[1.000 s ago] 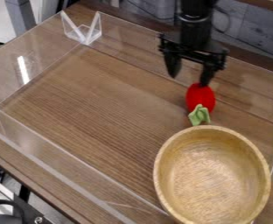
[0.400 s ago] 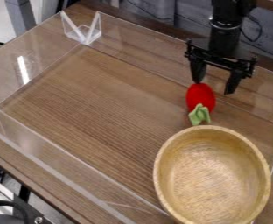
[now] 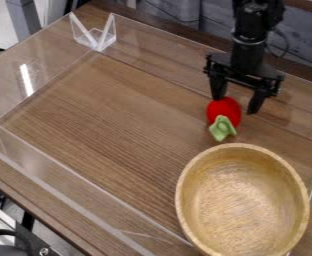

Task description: Move the red fruit to the right

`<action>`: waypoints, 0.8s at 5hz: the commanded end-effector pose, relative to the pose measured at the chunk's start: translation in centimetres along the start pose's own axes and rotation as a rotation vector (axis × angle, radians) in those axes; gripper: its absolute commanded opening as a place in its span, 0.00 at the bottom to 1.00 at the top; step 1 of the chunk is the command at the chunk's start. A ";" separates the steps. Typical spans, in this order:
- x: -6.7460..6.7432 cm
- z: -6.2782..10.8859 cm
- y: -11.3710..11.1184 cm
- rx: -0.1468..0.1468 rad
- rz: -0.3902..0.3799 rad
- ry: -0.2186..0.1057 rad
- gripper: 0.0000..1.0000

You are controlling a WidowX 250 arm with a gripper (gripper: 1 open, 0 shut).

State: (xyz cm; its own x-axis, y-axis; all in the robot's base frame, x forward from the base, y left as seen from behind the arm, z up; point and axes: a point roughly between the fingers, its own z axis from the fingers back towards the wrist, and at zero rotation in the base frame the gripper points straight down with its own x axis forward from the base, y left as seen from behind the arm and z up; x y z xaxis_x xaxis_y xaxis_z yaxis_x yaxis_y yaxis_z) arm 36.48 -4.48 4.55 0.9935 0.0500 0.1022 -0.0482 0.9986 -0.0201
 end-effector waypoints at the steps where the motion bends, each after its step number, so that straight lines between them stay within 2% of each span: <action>1: -0.9 0.6 -0.4 0.001 0.049 -0.024 1.00; 2: -1.5 0.5 -0.8 0.001 0.108 -0.027 1.00; 3: -1.1 0.5 -1.8 -0.011 0.102 -0.034 0.00; 4: -1.0 0.2 -2.6 -0.020 0.091 -0.034 1.00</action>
State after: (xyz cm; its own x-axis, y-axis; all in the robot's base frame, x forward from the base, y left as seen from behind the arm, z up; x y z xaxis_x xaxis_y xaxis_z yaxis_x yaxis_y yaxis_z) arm 34.49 -6.90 2.70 0.9872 0.1444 0.0674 -0.1426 0.9893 -0.0301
